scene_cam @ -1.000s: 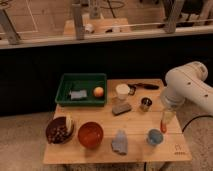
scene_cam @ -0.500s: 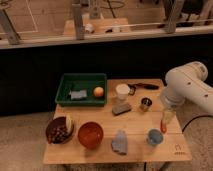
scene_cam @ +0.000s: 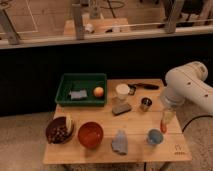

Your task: Wipe red bowl with eraser

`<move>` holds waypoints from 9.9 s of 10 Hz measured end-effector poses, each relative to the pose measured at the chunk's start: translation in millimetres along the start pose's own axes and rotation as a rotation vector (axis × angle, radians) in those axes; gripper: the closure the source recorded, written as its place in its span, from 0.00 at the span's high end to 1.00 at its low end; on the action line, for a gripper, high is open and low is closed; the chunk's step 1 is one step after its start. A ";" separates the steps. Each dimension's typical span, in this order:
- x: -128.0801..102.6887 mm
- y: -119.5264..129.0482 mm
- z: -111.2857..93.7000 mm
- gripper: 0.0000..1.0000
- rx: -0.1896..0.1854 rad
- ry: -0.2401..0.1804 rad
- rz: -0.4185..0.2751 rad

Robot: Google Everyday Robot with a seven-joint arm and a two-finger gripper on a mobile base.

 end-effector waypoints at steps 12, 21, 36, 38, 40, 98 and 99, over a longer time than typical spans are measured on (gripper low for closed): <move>-0.6 0.1 0.7 0.80 0.001 0.000 -0.002; -115.7 -4.2 92.0 0.80 -0.039 -0.205 -0.271; -132.0 -72.1 160.7 0.80 -0.056 -0.183 -0.342; -132.2 -77.9 168.7 0.80 -0.038 -0.167 -0.323; -137.1 -86.6 179.4 0.80 -0.033 -0.154 -0.320; -343.4 70.9 100.2 0.00 0.169 0.214 -0.975; -340.7 69.1 101.7 0.00 0.163 0.219 -0.971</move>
